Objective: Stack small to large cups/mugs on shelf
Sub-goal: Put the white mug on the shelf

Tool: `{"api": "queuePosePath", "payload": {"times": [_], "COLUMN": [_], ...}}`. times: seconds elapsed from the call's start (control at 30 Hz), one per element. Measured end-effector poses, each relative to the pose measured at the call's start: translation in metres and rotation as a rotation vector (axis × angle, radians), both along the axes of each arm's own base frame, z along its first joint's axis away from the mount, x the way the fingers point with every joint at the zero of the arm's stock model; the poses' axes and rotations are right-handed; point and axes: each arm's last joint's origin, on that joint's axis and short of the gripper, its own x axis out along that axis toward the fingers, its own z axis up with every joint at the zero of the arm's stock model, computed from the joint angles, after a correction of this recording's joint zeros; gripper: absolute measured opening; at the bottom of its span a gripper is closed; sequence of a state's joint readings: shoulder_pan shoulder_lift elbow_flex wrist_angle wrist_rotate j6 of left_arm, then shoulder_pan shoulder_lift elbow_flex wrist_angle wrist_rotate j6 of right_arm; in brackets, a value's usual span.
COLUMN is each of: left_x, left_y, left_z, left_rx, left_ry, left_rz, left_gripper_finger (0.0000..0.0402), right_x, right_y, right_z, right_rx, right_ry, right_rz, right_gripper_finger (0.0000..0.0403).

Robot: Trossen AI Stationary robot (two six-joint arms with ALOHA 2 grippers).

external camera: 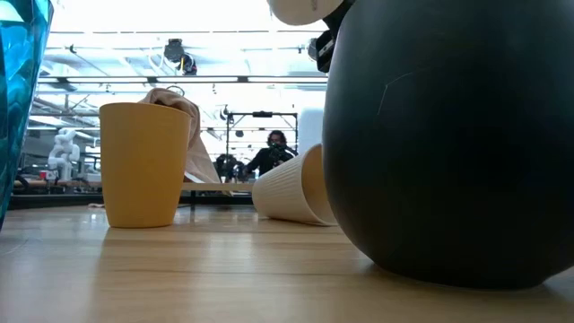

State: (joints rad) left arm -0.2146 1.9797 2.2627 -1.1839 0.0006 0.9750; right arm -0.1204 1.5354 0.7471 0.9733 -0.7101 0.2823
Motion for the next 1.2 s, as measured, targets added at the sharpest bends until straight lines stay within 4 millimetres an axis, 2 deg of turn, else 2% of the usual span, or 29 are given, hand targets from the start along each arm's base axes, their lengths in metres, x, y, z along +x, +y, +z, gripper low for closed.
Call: {"api": "queuePosePath", "payload": {"times": [0.6,0.83,1.03,1.2], "left_x": [0.002,0.003,-0.003,-0.007], "left_y": [0.001,0.002,0.006,0.008], "left_z": [0.001,0.003,0.013,0.021], "left_rx": [-0.013,-0.017,0.007,-0.025], "left_ry": [-0.018,-0.039,-0.082,-0.115], "left_rz": [0.086,0.117,0.184,0.222], "left_gripper_finger": [0.0018,0.0047,0.0073,0.0082], "right_x": [0.000,0.000,0.000,0.000], "right_y": [0.000,0.000,0.002,0.001], "right_z": [0.000,-0.001,-0.002,-0.003], "right_rx": [-0.003,-0.013,-0.019,-0.019], "right_ry": [-0.001,-0.002,0.003,0.006], "right_rz": [-0.028,-0.028,-0.007,-0.021], "right_gripper_finger": [0.0033,0.0026,0.0003,0.0003]}}
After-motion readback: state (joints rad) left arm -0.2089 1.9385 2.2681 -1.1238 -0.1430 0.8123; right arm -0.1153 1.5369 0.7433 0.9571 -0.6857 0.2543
